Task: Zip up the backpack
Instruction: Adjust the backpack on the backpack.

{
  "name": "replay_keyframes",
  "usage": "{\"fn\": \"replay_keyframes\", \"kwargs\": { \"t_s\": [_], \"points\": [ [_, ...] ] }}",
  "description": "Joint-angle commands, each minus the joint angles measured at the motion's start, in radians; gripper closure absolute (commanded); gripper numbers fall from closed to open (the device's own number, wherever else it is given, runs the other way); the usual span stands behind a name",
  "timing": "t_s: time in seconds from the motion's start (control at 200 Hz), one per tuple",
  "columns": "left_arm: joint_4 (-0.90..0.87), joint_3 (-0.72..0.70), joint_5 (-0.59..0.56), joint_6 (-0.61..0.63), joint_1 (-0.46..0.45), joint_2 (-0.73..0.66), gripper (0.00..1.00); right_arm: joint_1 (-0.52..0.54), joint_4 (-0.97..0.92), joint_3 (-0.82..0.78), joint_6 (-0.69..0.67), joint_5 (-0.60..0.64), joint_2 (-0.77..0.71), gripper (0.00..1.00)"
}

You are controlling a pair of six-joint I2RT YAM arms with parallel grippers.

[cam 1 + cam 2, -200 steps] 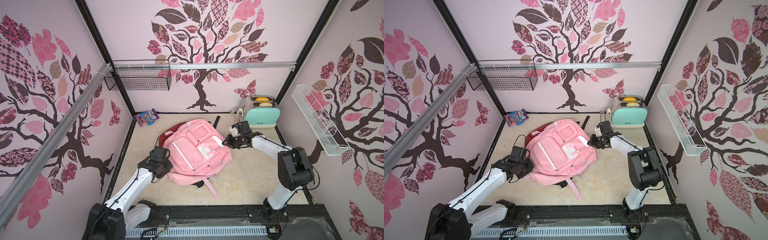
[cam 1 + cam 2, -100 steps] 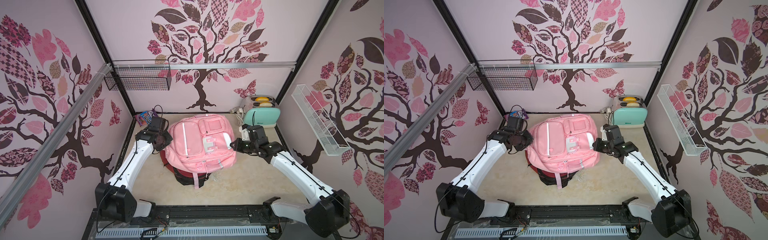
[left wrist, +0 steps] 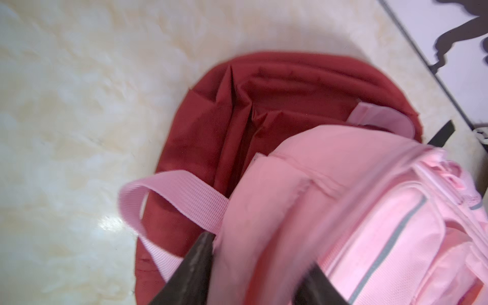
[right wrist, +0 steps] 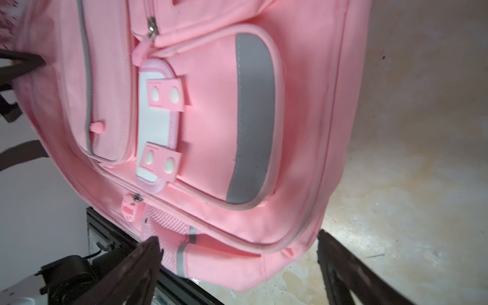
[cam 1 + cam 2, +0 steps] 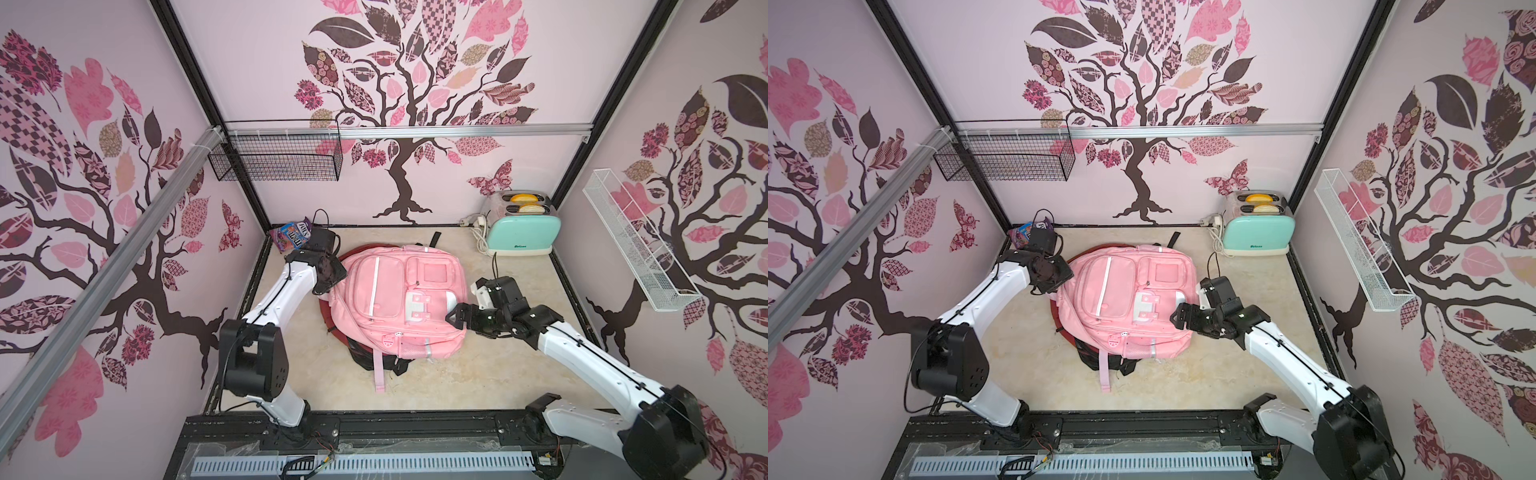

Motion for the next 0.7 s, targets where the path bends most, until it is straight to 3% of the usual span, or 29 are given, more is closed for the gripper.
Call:
{"fn": "replay_keyframes", "kwargs": {
  "t_s": [0.0, 0.04, 0.075, 0.1, 0.255, 0.375, 0.695],
  "points": [
    [-0.027, -0.024, -0.203, 0.066, -0.061, -0.170, 0.45, 0.001, -0.048, -0.031, 0.007, 0.040, -0.076, 0.03],
    [-0.033, -0.058, -0.293, 0.090, -0.139, -0.223, 0.45, 0.001, -0.056, -0.046, 0.015, 0.042, -0.091, 0.03],
    [-0.046, -0.086, -0.349, 0.101, -0.201, -0.260, 0.27, 0.001, -0.068, -0.057, 0.022, 0.048, -0.100, 0.03],
    [-0.059, -0.109, -0.360, 0.101, -0.240, -0.288, 0.24, 0.002, -0.075, -0.065, 0.028, 0.051, -0.106, 0.03],
    [0.007, -0.317, -0.264, 0.062, -0.442, -0.449, 0.29, 0.000, -0.100, -0.120, 0.069, 0.089, -0.130, 0.03],
    [0.046, -0.458, -0.265, 0.011, -0.600, -0.571, 0.30, 0.000, -0.024, -0.168, 0.092, 0.037, -0.112, 0.03],
    [0.169, -0.756, -0.188, -0.109, -0.806, -0.873, 0.35, 0.001, 0.240, -0.222, 0.146, -0.093, 0.024, 0.06]
  ]
}}
